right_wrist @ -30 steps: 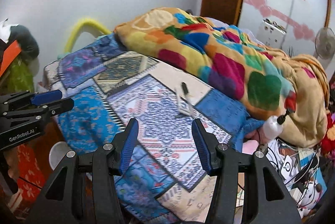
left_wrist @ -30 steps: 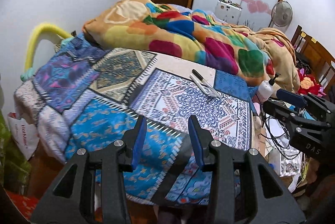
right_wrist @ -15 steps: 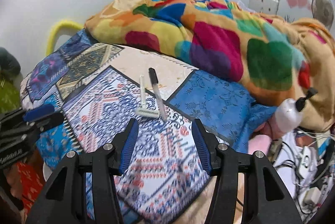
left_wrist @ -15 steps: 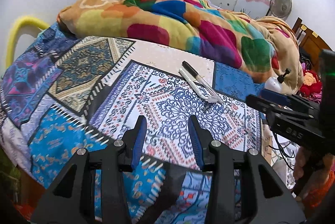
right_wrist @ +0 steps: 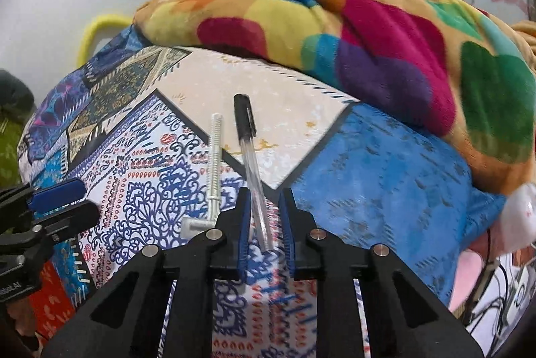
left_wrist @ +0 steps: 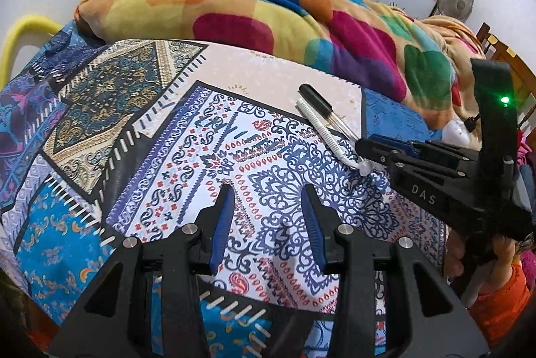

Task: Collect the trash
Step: 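Grasp the white razor with the left gripper while the right grasps the clear pen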

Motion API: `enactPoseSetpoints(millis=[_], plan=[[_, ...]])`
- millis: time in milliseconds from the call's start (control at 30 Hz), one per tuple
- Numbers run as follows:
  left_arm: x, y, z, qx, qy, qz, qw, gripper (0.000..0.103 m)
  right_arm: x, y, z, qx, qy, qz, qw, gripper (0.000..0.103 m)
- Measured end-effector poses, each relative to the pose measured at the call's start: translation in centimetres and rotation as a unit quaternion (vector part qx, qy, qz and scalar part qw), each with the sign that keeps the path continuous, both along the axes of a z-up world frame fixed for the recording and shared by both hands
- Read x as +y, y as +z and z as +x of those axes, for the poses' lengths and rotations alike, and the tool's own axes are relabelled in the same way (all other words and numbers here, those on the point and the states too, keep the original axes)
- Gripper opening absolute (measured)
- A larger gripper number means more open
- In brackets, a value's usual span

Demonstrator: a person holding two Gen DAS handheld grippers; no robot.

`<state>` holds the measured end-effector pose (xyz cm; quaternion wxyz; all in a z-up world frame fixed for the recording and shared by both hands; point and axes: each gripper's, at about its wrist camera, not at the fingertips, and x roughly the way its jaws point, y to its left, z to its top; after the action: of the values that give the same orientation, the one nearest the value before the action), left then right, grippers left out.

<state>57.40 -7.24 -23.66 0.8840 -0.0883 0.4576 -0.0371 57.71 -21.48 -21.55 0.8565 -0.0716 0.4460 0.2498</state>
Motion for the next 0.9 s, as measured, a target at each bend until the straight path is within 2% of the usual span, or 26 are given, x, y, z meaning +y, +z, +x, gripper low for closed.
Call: enactPoseSetpoints(millis=[133, 200, 500, 767, 800, 900], plan=[[-0.5, -0.2, 0.3, 0.003, -0.004, -0.010, 0.9999, 0.040, 0.8, 0.0, -0.5, -0.022, 0.017, -0.031, 0.999, 0.013], [-0.9, -0.1, 0.4, 0.003, -0.008, -0.014, 0.9999, 0.040, 0.8, -0.1, -0.2, -0.028, 0.021, -0.039, 0.999, 0.008], [-4.4, 0.5, 1.2, -0.002, -0.041, -0.021, 0.9989, 0.040, -3.9, 0.8, -1.3, -0.018, -0.040, 0.004, 0.999, 0.008], [-7.3, -0.5, 3.1, 0.000, -0.050, -0.022, 0.9985, 0.040, -5.7, 1.8, -2.4, -0.028, -0.052, 0.011, 0.998, 0.008], [-7.4, -0.7, 3.2, 0.001, -0.049, -0.021, 0.9986, 0.039, -5.8, 2.0, -2.5, -0.030, -0.052, 0.013, 0.998, 0.008], [-7.6, -1.3, 3.5, 0.001, -0.044, -0.023, 0.9988, 0.016, -6.0, 2.5, -2.9, -0.034, -0.052, 0.021, 0.998, 0.008]])
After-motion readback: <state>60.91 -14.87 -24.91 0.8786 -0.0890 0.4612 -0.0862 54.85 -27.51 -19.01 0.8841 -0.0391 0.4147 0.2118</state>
